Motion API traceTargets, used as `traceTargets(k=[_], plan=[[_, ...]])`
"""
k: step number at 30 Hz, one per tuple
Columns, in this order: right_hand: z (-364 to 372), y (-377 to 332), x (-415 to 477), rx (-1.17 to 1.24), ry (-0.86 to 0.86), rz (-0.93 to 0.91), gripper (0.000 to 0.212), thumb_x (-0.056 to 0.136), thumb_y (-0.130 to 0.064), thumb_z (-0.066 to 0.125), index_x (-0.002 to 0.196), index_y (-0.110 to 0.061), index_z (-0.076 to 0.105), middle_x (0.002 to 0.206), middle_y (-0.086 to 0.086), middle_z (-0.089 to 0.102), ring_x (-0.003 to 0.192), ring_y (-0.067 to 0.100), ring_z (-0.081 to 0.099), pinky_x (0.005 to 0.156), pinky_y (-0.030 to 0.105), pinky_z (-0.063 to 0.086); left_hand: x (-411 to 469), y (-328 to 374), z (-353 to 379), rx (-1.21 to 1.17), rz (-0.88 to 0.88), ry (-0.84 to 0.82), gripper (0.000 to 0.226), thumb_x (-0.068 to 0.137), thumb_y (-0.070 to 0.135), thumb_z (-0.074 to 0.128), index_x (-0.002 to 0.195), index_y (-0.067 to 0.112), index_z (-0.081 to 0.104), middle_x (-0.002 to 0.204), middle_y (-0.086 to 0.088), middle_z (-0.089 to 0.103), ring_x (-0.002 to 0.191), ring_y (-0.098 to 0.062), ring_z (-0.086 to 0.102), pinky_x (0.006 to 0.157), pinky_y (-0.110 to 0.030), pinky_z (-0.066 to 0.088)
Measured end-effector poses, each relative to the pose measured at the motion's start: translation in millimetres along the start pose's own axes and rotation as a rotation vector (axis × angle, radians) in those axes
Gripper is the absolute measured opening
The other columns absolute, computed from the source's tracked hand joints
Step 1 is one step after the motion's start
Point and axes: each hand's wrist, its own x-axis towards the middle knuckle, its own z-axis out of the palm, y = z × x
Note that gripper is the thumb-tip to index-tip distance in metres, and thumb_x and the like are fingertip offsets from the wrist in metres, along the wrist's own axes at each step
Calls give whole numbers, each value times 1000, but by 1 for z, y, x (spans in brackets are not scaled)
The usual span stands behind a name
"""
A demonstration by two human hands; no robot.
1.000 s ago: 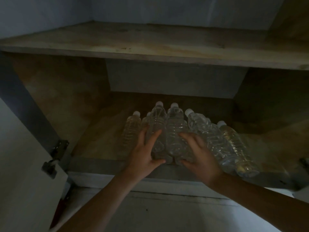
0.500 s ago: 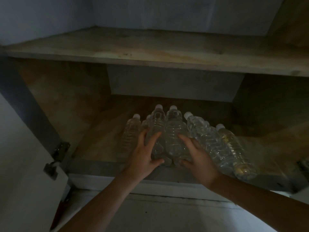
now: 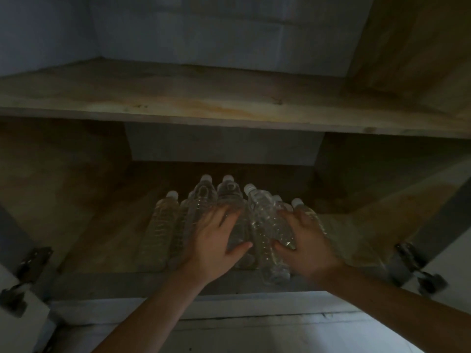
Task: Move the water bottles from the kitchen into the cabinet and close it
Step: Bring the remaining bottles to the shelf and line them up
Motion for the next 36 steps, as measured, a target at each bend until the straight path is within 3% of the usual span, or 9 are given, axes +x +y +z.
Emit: traceTargets(k=[5,7,9,10,17,22,27,31,36], plan=[[-7,7,5,161,-57,6,77,85,-35,70,151,-33,30,158,-13,25,152,20,4,122,35,16,4,1,4,71,6,-107,66,88,57,47,142,20,46,147,-1,48,136,-19,43,110,-38,39],[-5,7,7,333,-83,63,68,79,-33,75,140,-37,45,143,-19,45,146,18,27,118,38,31,5,-3,2,61,26,-147,64,90,49,55,147,22,40,153,2,39,141,-15,35,115,-33,31],[1,6,9,423,-69,105,57,72,-38,77,125,-36,56,115,-17,68,113,11,64,98,37,52,7,-7,-3,47,48,-175,65,90,47,59,148,25,38,155,6,35,143,-12,31,116,-27,27],[5,4,10,430,-48,113,56,70,-40,76,122,-35,58,104,-16,72,99,5,68,90,35,56,9,-8,-5,36,51,-182,66,89,47,60,148,26,38,155,7,34,143,-11,31,116,-26,26],[26,-16,19,580,14,49,39,79,-21,80,111,-30,60,91,-19,70,84,-12,65,69,6,49,8,-10,-6,-5,47,-177,70,84,44,68,145,25,41,149,7,42,137,-11,38,110,-21,27],[18,-12,14,793,-127,27,41,92,-13,66,129,-25,56,110,-5,73,102,9,69,87,26,56,9,-2,-8,11,84,-219,84,78,58,65,149,31,30,150,9,36,137,-10,31,109,-24,27],[13,19,-6,362,-292,-123,82,74,-48,76,145,-34,37,137,-13,56,125,0,51,109,24,40,14,2,-3,-7,93,-256,86,78,64,63,151,34,26,155,10,31,142,-12,27,115,-31,21],[13,36,-7,5,-315,-237,93,75,-44,80,151,-23,29,147,-13,35,132,-2,28,102,-4,4,19,2,3,15,124,-278,78,83,64,57,150,35,29,157,14,28,145,-8,21,113,-25,9],[30,46,4,-20,-273,-243,93,73,-51,78,150,-18,37,154,-1,38,142,14,31,119,26,22,21,-2,7,9,117,-269,70,86,63,54,148,38,32,156,17,29,145,-7,22,116,-29,12]])
